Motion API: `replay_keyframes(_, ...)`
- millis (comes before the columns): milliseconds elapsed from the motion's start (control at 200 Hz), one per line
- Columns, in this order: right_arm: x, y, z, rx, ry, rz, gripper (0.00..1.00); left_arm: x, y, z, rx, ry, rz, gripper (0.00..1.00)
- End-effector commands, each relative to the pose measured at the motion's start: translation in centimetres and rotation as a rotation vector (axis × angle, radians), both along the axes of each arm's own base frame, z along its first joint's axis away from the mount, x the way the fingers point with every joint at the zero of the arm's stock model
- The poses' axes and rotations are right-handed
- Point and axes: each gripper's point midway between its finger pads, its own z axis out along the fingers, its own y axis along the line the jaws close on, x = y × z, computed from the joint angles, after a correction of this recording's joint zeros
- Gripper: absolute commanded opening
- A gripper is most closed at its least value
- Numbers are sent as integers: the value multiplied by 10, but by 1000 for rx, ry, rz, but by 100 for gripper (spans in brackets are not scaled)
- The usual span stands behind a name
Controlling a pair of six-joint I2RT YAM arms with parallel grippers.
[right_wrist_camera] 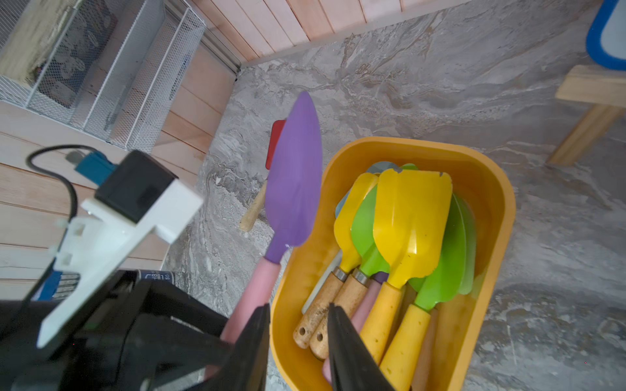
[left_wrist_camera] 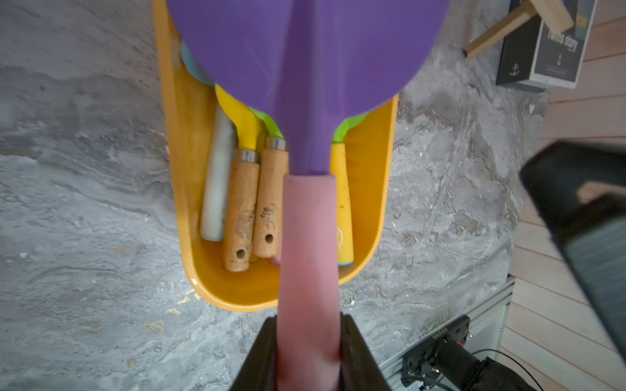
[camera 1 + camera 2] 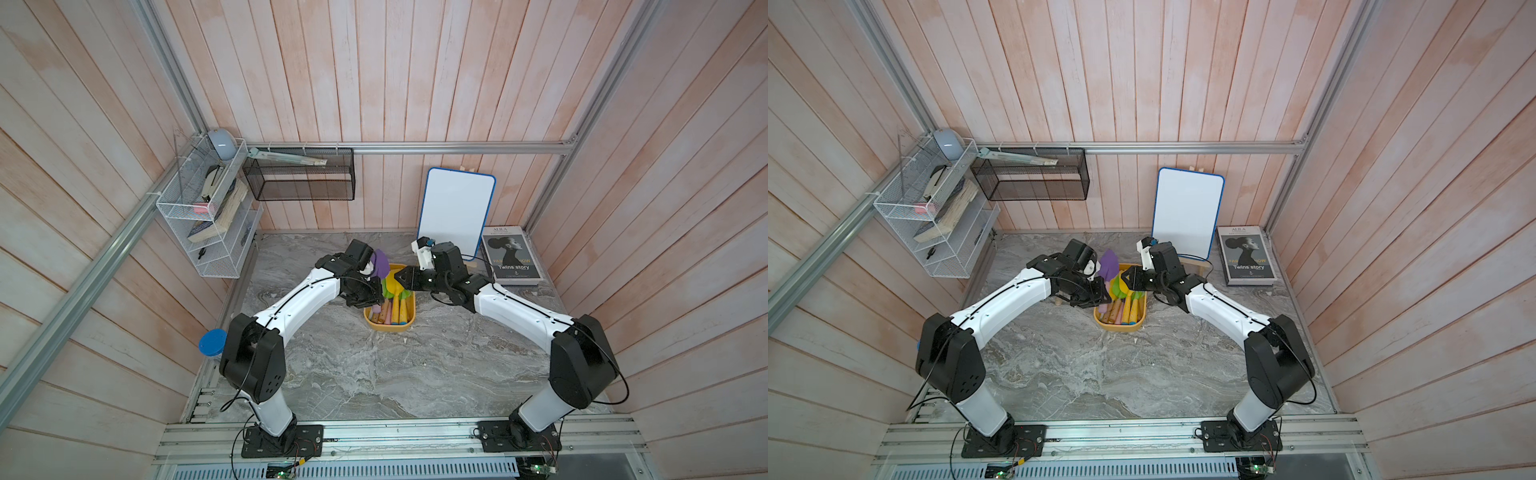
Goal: Put the shovel into the storage box
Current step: Pick up the shovel from the center of the board.
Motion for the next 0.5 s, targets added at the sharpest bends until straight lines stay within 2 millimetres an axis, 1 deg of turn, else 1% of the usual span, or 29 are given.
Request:
replay_keyframes(0, 2, 12, 10, 54, -2, 27, 34, -7, -9, 14, -81, -20, -20, 18)
replay_keyframes(160, 3, 9, 9, 60, 4, 19, 34, -12, -16, 22, -145, -31, -38, 18)
replay_keyframes(310, 6, 3, 8, 63, 13, -2, 34, -15, -17, 30, -162, -46, -41, 18)
replay_keyframes(495, 11, 5, 5, 65, 19, -8, 34, -20, -20, 35, -176, -51, -48, 18)
